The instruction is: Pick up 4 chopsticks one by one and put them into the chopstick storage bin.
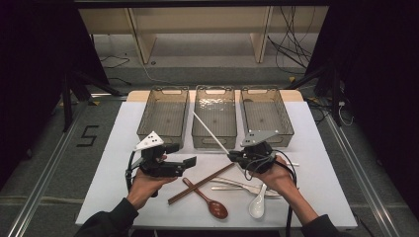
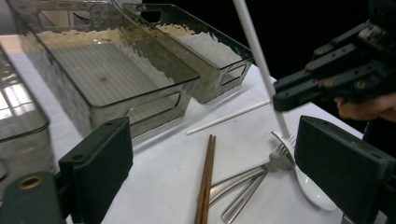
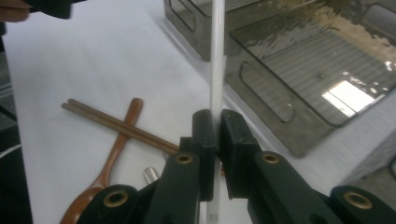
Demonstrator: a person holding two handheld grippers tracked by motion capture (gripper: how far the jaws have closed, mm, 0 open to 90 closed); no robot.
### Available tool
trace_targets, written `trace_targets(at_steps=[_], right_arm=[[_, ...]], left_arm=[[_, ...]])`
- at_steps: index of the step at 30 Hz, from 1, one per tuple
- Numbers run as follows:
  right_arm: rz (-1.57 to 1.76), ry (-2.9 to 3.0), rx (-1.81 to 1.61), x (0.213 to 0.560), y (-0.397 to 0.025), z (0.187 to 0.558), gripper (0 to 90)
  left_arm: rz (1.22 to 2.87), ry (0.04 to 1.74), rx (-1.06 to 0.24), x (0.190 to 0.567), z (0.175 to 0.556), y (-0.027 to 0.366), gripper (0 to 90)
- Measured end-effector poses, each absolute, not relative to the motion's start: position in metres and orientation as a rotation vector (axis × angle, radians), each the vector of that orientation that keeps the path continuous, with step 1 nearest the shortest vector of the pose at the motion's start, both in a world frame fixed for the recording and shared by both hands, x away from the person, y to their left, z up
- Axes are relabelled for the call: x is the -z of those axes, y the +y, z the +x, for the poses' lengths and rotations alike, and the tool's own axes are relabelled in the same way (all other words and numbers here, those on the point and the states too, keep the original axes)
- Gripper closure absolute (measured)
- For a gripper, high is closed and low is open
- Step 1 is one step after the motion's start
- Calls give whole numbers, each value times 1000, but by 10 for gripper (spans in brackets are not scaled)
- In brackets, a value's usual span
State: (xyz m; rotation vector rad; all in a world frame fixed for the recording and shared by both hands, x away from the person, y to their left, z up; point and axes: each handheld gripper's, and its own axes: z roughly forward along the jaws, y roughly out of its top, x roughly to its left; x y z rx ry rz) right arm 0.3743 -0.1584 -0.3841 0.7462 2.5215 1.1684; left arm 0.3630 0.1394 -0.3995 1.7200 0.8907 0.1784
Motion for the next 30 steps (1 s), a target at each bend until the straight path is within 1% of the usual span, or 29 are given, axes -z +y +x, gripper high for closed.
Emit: trace_targets(at_steps=[12, 16, 17, 20, 27, 30], right_arm=[[712, 2518, -1208, 389, -140, 365, 852], [704, 2522, -1229, 391, -132, 362, 852], [698, 2523, -1228, 391, -131, 361, 852], [689, 2514, -1250, 391, -126, 358, 852], [686, 2509, -1268, 392, -120, 356, 852], [684, 2510, -1269, 393, -118, 355, 852]], left_arm=[[1718, 891, -127, 397, 371, 123, 156], [1682, 930, -59, 399, 374, 120, 170], [1682, 930, -59, 399, 374, 120, 180], [1679, 939, -61, 397, 374, 120, 238], [1626, 947, 20, 400, 376, 124, 475], [1622, 935, 52, 401, 376, 123, 535]])
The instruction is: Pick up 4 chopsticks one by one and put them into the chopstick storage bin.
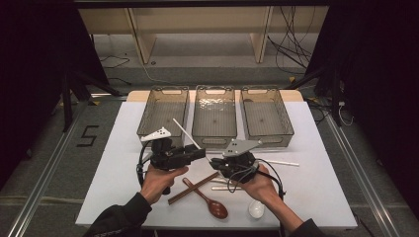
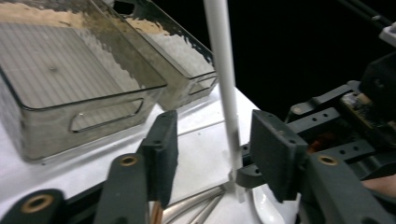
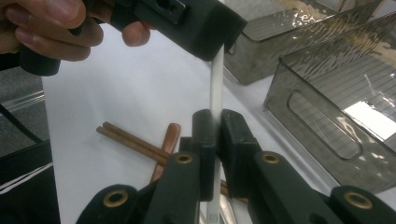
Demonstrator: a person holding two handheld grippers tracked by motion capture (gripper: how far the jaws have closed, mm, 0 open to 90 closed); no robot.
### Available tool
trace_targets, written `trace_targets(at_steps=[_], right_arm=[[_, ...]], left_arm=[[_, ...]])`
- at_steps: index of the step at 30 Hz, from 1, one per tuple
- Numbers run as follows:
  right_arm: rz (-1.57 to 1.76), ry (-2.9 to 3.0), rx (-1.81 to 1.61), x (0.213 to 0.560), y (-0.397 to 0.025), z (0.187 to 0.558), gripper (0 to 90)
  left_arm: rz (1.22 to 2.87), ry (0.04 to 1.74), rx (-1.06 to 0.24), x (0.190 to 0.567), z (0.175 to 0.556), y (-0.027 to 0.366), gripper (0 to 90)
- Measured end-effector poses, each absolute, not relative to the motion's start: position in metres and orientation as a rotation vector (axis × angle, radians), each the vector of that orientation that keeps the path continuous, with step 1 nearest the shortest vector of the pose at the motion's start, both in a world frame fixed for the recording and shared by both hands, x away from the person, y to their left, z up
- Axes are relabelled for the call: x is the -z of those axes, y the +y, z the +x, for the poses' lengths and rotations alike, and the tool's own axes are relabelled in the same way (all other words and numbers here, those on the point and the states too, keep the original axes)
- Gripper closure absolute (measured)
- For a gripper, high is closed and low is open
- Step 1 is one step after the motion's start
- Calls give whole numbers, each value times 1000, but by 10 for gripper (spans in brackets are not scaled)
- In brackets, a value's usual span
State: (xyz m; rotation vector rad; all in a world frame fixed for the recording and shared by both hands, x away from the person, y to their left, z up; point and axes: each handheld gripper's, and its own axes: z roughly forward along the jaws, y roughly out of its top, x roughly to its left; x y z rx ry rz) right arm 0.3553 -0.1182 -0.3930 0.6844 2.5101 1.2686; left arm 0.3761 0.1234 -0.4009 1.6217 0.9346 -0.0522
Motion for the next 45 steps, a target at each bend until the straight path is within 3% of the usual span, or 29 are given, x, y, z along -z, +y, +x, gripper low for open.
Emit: trace_targets(at_steps=[13, 23, 26, 28, 35, 45], right_arm=[[683, 2506, -1289, 395, -114, 353, 852], [675, 2492, -1314, 394, -115, 353, 836], [713, 2491, -1338, 391, -123, 355, 717], [725, 2488, -1332, 390, -127, 357, 699], [846, 2437, -1274, 384, -160, 363, 490], [981, 2382, -1237, 389, -204, 358, 380]], left_arm=[[1625, 894, 107, 404, 375, 121, 794], [1635, 876, 120, 399, 376, 124, 841], [1654, 897, 65, 391, 380, 135, 843], [1662, 903, 46, 389, 382, 139, 843], [1670, 974, 15, 379, 397, 167, 842], [1689, 1048, -26, 365, 423, 195, 842]])
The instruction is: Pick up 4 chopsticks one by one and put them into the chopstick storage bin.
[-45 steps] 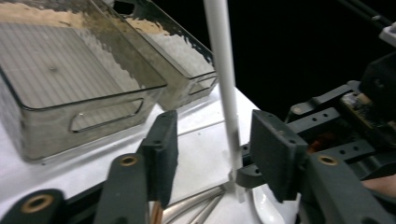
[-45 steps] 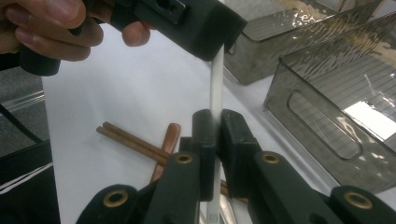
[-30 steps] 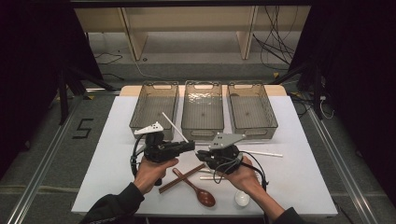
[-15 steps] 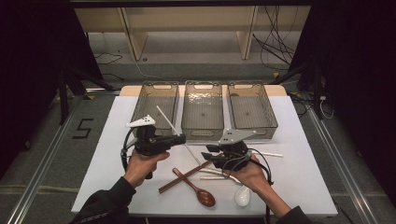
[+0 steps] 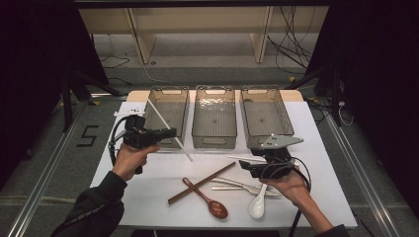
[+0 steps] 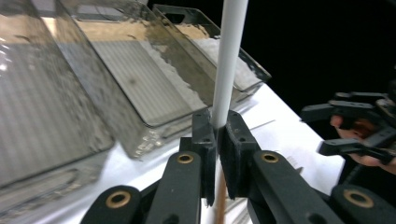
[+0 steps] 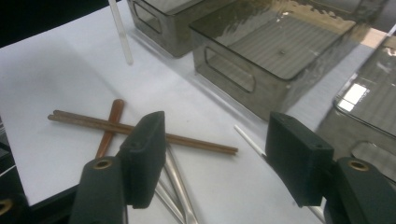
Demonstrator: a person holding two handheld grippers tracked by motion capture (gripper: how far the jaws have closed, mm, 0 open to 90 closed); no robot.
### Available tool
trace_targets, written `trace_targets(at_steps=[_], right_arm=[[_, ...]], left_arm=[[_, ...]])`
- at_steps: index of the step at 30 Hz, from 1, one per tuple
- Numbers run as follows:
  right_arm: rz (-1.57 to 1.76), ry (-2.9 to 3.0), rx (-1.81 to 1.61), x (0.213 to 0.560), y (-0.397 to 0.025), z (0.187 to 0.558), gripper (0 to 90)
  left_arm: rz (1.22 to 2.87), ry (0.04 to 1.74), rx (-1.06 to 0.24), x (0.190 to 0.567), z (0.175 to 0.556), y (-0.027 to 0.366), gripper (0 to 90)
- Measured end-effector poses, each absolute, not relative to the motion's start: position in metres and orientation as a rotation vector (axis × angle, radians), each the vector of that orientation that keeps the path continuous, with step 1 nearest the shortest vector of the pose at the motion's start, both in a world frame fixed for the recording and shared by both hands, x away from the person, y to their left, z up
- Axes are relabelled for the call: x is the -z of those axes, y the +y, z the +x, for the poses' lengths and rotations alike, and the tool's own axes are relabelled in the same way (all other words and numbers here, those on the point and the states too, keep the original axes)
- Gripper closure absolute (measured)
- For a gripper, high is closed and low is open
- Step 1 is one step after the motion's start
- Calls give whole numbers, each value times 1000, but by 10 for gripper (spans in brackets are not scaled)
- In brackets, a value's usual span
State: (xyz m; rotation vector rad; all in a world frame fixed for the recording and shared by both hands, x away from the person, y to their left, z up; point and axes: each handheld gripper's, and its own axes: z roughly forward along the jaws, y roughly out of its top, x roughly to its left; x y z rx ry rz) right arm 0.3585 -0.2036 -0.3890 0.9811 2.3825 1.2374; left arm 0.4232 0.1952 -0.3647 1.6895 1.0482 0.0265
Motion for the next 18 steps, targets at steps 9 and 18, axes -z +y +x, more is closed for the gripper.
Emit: trace_targets(at_steps=[9, 18], right_arm=[[1030, 2344, -1236, 390, -218, 354, 345], [1043, 2355, -1240, 392, -218, 355, 322]], left_arm=[[1699, 1083, -80, 351, 446, 205, 842], [1696, 1128, -128, 334, 473, 217, 842]])
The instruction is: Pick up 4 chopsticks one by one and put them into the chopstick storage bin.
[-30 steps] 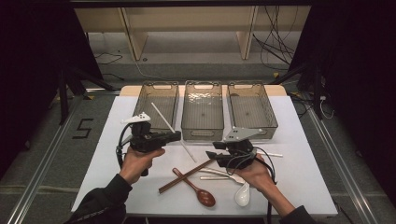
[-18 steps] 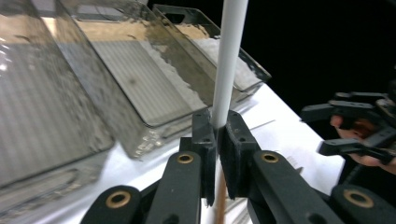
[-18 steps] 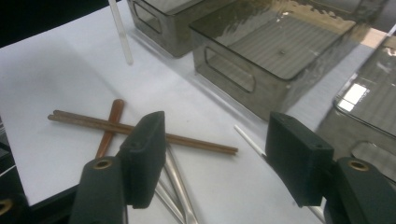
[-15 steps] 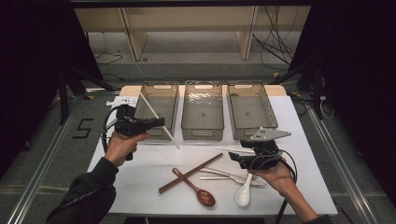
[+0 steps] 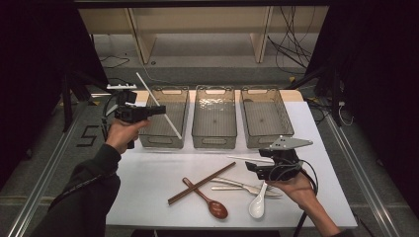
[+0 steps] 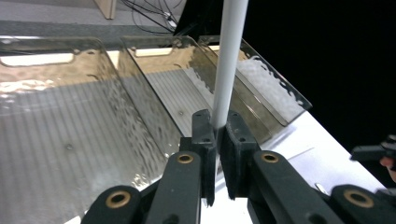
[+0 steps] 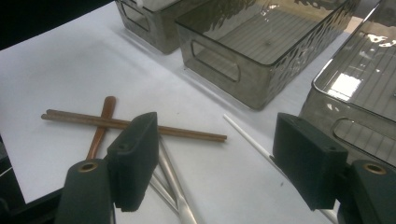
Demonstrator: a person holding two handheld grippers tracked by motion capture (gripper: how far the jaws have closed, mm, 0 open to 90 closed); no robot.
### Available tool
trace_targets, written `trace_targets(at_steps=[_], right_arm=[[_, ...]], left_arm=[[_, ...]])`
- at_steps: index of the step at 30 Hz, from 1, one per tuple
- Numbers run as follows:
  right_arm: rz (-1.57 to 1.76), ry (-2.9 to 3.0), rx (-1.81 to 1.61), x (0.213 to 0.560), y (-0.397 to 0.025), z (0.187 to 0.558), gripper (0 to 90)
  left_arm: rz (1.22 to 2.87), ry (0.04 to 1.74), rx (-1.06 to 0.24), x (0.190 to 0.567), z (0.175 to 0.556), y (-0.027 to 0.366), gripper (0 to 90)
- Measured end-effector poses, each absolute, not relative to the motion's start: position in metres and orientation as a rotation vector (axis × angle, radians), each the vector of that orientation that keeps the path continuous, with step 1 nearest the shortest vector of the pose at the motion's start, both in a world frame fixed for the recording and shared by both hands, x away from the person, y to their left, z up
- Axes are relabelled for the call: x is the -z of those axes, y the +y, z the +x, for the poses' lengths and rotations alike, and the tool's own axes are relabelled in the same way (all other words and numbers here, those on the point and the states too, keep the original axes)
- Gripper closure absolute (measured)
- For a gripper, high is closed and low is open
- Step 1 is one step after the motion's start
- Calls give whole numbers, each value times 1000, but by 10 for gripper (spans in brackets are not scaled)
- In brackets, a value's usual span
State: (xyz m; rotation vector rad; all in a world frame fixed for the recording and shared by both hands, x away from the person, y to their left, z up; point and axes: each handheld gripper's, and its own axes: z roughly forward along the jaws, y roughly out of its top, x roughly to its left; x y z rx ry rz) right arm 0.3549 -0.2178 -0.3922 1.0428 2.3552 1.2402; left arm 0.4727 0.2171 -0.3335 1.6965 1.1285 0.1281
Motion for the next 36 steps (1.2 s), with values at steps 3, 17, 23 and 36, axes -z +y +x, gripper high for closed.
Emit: trace_targets(at_steps=[3, 17, 23, 36], right_arm=[[1044, 2354, -1241, 392, -217, 355, 321], [1045, 2357, -1244, 392, -217, 356, 315], [1047, 2362, -1242, 393, -217, 357, 308], [1042, 2363, -1232, 393, -216, 356, 308]], left_arm=[[1701, 1140, -143, 329, 479, 219, 841], [1740, 1253, -155, 341, 514, 221, 841], [1759, 1282, -131, 350, 523, 218, 839], [1791, 1330, -114, 370, 531, 213, 835]])
